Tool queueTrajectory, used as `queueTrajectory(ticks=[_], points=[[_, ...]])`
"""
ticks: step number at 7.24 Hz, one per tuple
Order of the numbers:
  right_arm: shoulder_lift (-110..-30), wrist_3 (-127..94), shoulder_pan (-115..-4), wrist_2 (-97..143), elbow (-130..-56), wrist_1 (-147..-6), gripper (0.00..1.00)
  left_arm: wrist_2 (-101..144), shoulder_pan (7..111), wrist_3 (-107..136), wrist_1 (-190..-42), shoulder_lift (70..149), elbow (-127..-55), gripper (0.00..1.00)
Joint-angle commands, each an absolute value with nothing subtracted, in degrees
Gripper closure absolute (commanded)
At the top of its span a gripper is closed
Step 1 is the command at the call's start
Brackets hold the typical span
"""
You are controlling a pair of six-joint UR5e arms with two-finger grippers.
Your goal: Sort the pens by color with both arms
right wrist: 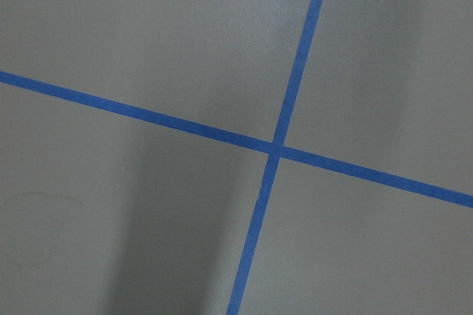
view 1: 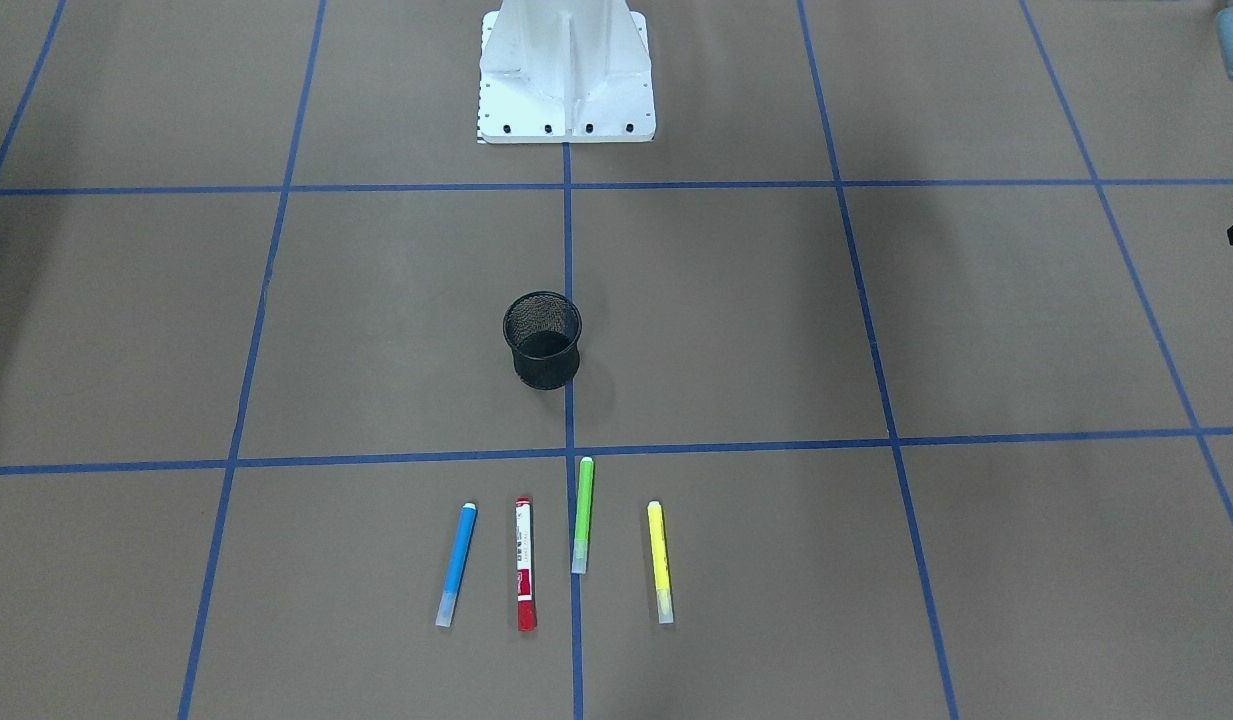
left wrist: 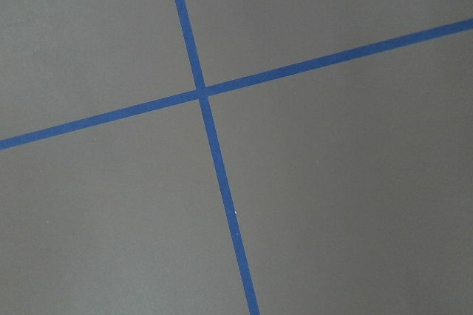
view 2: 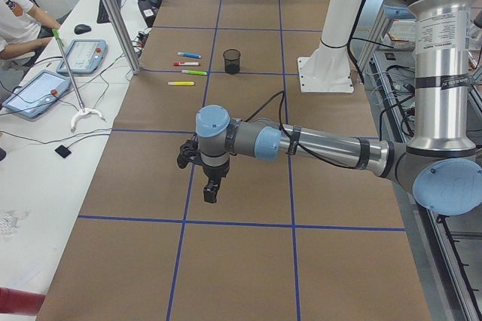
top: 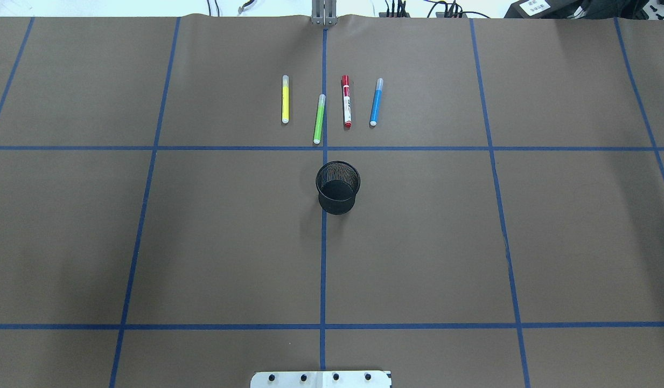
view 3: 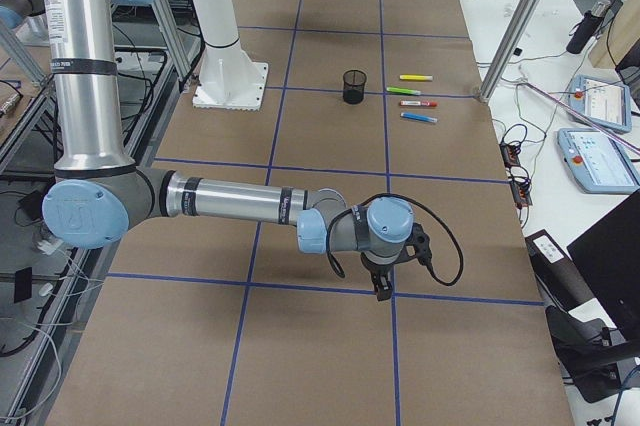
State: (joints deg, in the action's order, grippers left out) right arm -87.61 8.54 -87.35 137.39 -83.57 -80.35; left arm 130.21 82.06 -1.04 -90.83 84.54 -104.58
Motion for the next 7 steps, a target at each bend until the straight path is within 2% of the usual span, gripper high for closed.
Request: queueTrajectory(ticks=[1, 7], points=[[-87.63, 8.52, -87.36, 137.11, -83.50, -80.24, 0.01, 130.34, 82.18, -1.14, -90.97, 84.20, -105.03, 0.00], [-87.89, 8.53, -87.28, 137.81, -82.71, -80.24, 0.01, 133.50, 82.35, -1.05, -90.88, 84.11, -105.47, 0.00]])
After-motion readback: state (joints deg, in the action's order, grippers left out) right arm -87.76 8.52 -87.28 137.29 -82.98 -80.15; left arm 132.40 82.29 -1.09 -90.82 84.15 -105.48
